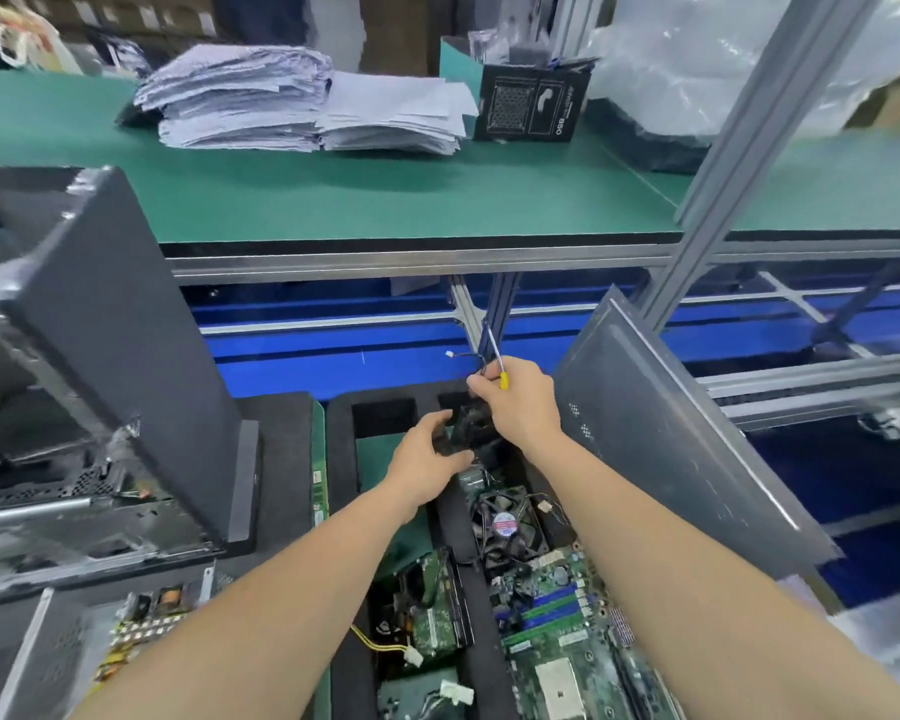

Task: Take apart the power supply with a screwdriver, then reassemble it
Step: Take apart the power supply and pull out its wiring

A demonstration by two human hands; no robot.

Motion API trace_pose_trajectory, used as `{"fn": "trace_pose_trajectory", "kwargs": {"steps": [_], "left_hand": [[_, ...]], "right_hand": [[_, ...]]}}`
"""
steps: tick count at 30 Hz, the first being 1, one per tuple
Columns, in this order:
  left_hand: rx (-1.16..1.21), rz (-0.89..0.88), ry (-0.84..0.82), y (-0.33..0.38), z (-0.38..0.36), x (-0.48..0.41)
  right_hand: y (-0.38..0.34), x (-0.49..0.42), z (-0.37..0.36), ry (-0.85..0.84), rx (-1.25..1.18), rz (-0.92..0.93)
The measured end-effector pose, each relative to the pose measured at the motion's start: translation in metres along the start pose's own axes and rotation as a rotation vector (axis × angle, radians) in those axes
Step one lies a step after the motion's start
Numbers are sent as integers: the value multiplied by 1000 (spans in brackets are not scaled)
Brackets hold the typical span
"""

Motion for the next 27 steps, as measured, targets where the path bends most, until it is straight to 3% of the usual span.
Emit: {"fn": "trace_pose_trajectory", "kwargs": {"steps": [5, 10, 18, 27], "left_hand": [[43, -106, 8, 14, 31, 46], [-66, -246, 132, 8, 93, 105], [132, -243, 161, -36, 197, 198], [-214, -181, 300, -87, 272, 259]], "right_hand": [[-61, 44, 16, 15, -85, 74], [-121, 104, 5, -37, -133, 147], [-178, 182, -59, -163, -250, 154], [-185, 234, -145, -398, -132, -25]]}}
Point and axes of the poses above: each hand's wrist, its own x-axis away from the middle knuckle, its own z-axis out of the back of the hand, y = z × x, the point moved 5 cm from there along -x, towards the middle knuckle, and after that the axes turned 4 degrees about -x, right-handed, at the moved point
